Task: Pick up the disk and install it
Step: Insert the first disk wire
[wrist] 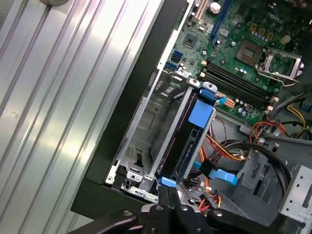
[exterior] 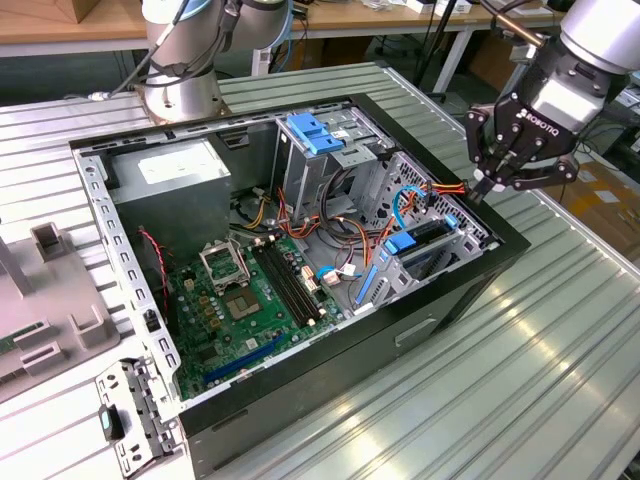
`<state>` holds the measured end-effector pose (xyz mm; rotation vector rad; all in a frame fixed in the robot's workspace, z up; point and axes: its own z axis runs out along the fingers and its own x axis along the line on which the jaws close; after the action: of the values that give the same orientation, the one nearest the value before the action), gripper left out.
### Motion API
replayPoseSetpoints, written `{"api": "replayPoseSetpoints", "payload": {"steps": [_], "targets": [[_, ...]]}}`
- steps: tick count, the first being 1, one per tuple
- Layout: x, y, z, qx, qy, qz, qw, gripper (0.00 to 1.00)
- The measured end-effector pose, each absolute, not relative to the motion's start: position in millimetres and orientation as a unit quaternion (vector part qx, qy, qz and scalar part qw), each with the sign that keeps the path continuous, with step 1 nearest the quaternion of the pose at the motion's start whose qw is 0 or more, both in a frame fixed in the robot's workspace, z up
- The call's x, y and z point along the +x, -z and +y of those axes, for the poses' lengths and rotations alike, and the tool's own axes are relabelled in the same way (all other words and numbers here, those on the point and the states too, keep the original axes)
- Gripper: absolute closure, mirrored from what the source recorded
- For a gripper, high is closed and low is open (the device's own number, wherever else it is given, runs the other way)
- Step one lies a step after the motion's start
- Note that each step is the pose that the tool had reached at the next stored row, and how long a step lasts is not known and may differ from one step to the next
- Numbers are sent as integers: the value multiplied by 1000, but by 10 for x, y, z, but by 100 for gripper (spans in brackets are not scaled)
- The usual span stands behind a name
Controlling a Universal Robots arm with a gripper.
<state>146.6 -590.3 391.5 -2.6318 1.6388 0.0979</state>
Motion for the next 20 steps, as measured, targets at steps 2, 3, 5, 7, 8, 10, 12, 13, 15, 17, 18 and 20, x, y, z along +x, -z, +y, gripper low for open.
{"api": "replayPoseSetpoints", "payload": {"steps": [2, 3, 5, 7, 8, 10, 12, 13, 15, 17, 18, 20], "targets": [[1466, -3914, -5903, -858, -32, 512, 19, 89], [1466, -3914, -5903, -863, -32, 504, 19, 89], [1466, -3914, -5903, -876, -33, 482, 18, 89], [1466, -3914, -5903, -889, -33, 457, 17, 89], [1466, -3913, -5903, -893, -33, 448, 17, 89], [1466, -3913, -5903, -907, -34, 420, 16, 89], [1466, -3913, -5903, -915, -34, 402, 15, 89], [1466, -3913, -5903, -919, -34, 393, 15, 89], [1466, -3913, -5903, -919, -34, 392, 15, 89], [1466, -3913, -5903, -919, -34, 392, 15, 89], [1466, -3913, -5903, -919, -34, 392, 15, 89], [1466, -3912, -5903, -919, -34, 392, 15, 70]]}}
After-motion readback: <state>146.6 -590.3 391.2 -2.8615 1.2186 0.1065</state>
